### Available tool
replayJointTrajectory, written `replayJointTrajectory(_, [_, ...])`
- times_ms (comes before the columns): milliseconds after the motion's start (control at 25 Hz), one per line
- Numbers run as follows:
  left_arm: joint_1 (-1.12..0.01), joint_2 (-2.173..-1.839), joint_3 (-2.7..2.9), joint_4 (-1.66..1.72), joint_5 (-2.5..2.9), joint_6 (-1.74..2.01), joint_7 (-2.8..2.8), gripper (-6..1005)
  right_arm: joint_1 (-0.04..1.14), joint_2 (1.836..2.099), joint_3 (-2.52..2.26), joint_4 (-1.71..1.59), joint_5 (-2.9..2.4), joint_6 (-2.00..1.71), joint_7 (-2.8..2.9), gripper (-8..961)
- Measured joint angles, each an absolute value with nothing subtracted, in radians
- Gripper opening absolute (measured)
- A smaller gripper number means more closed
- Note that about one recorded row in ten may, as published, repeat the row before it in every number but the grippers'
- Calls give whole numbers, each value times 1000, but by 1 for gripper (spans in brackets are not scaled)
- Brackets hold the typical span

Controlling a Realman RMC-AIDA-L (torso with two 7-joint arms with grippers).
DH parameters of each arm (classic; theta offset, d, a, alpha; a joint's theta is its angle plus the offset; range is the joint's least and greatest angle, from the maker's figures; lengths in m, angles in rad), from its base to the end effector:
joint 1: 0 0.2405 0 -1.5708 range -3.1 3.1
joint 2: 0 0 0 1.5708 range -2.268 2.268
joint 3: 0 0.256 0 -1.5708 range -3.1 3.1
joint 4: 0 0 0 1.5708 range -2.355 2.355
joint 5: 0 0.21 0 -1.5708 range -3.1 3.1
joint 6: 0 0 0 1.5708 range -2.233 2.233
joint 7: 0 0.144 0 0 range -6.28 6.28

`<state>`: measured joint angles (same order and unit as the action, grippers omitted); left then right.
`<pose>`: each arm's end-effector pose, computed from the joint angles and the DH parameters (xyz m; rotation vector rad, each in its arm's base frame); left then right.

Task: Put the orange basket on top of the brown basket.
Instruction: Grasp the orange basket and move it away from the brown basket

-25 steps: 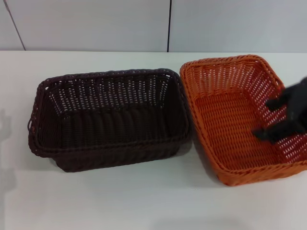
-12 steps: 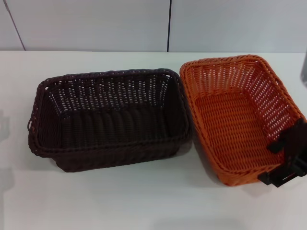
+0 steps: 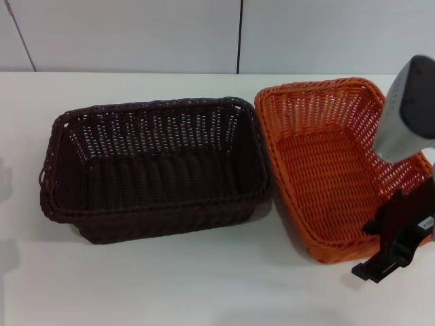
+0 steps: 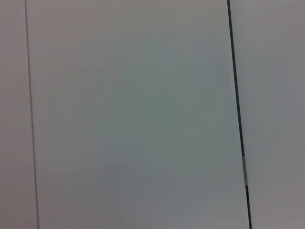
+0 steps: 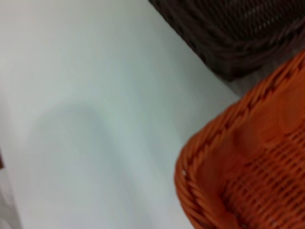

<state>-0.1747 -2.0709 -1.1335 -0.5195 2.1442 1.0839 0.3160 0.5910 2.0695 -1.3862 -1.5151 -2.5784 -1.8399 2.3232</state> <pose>-0.3669 0.2925 0.0303 -1.1840 -0.5650 -0.4459 0.1643 0.3219 0.0200 -2.8355 0.5763 -0.7001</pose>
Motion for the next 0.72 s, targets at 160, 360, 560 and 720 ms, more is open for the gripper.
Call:
replayJointTrajectory(160, [-172,-2070,-1136,-515,2139,1084,316,675,591,2074,-1416,-1509,-2628,-1809,2337,761])
replayJointTrajectory(360, [-174,-2069,-1140,-500,2136,1084,316,673,598,2075,-1429,-1518,-2642,-1796,2354,731])
replayJointTrajectory(560, [-176,-2068,-1140,-489,2136,1084,315,673,592,2076,-1477,-1528,-2659,-1780,2377,594])
replayJointTrajectory(720, [-177,-2067,-1136,-464,2138,1089,273,672,587,2076,-1512,-1527,-2675,-1756,2415,425])
